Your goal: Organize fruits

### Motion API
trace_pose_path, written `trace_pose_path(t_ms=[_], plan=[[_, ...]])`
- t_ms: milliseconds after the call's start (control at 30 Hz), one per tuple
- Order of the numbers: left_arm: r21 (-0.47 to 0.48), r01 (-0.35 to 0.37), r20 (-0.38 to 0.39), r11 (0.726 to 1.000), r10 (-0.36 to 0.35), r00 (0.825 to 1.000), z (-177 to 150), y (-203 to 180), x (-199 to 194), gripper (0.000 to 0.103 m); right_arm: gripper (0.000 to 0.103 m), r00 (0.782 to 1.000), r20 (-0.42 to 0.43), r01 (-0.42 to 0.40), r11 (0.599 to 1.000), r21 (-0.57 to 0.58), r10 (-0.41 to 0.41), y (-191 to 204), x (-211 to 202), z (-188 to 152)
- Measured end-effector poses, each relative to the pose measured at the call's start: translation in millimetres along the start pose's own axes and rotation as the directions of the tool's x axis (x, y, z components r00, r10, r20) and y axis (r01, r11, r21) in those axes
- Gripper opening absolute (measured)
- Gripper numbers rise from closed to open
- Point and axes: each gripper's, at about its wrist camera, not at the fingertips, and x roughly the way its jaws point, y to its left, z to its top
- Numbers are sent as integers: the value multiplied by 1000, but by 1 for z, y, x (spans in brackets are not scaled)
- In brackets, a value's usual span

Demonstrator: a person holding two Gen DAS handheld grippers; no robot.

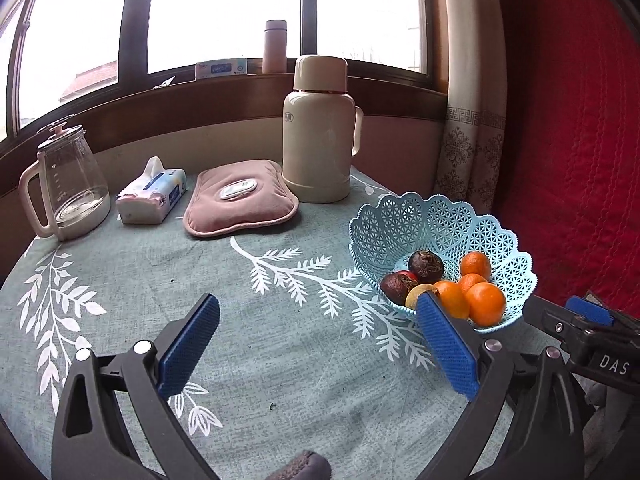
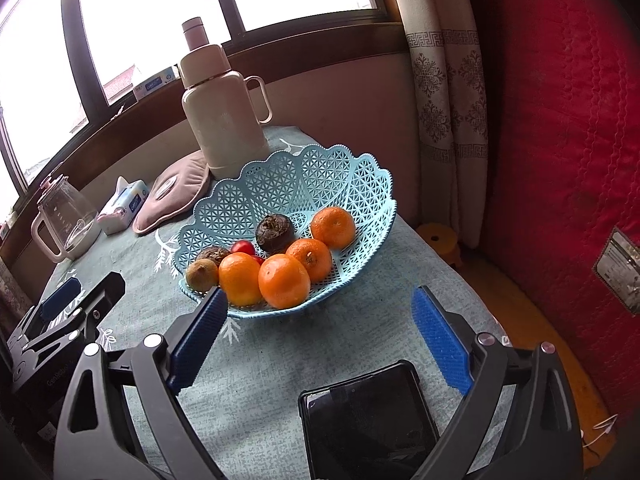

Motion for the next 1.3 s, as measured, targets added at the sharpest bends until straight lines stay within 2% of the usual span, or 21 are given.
trace_pose_path(t_ms=[200, 533, 767, 1300], plan=[[11, -19, -3, 1000, 19, 1000, -1, 0, 1, 98, 94, 1000, -2, 12, 1000, -19, -12, 3, 2, -1], [15, -50, -5, 999, 50, 999, -4, 3, 3, 98, 98, 996, 51, 83, 991, -100, -79, 14, -1, -4], [37, -84, -14, 996, 85, 996, -7, 1, 5, 98, 98, 996, 47, 84, 992, -95, -80, 12, 1, -4], [32, -81, -26, 996, 82, 996, -9, 3, 9, 98, 98, 996, 35, 88, 992, -89, -85, 13, 3, -5]])
